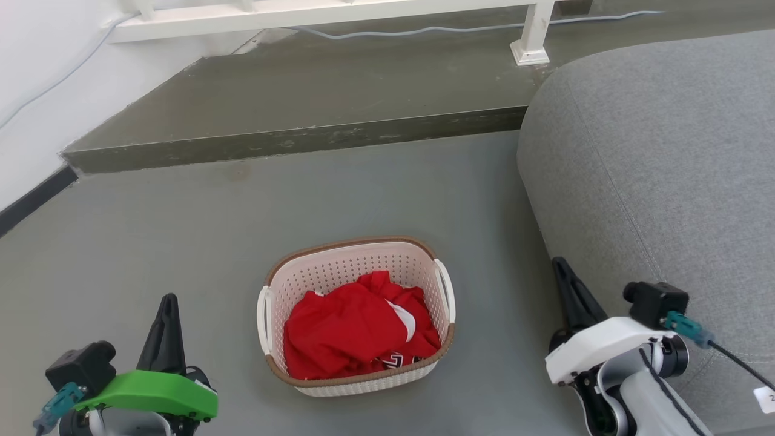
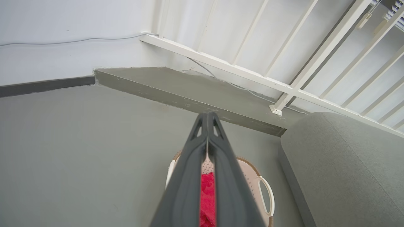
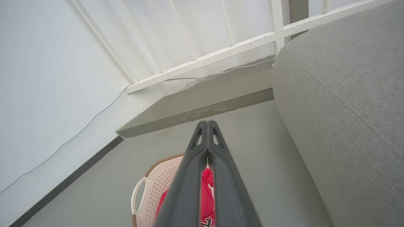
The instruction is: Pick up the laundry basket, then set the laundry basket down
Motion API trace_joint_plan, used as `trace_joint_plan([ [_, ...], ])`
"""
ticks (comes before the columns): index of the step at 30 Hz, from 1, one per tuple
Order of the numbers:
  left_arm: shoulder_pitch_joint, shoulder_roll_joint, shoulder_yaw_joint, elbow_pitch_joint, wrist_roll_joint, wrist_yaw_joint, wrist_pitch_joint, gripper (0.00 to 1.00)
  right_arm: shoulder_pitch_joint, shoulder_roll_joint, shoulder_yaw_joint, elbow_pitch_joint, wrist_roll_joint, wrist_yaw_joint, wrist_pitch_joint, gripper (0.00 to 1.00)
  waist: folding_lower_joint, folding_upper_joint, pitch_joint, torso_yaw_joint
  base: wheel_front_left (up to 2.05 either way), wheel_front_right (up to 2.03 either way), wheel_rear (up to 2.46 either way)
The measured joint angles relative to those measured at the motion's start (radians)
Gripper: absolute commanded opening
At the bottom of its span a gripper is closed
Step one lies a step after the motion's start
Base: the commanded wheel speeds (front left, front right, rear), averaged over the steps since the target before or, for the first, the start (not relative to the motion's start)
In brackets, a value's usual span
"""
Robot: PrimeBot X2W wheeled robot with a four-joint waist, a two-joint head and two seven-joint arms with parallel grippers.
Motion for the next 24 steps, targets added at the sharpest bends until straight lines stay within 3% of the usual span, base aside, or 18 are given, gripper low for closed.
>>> trace_joint_plan([
  [24, -0.003, 0.000, 0.030, 0.020, -0.288, -0.003, 0.092, 0.00, 0.002, 0.007, -0.112, -0.016, 0.323, 0.035, 0.084, 0.00, 0.0000, 0.0000, -0.017, 0.006, 0.00, 0.00, 0.00],
])
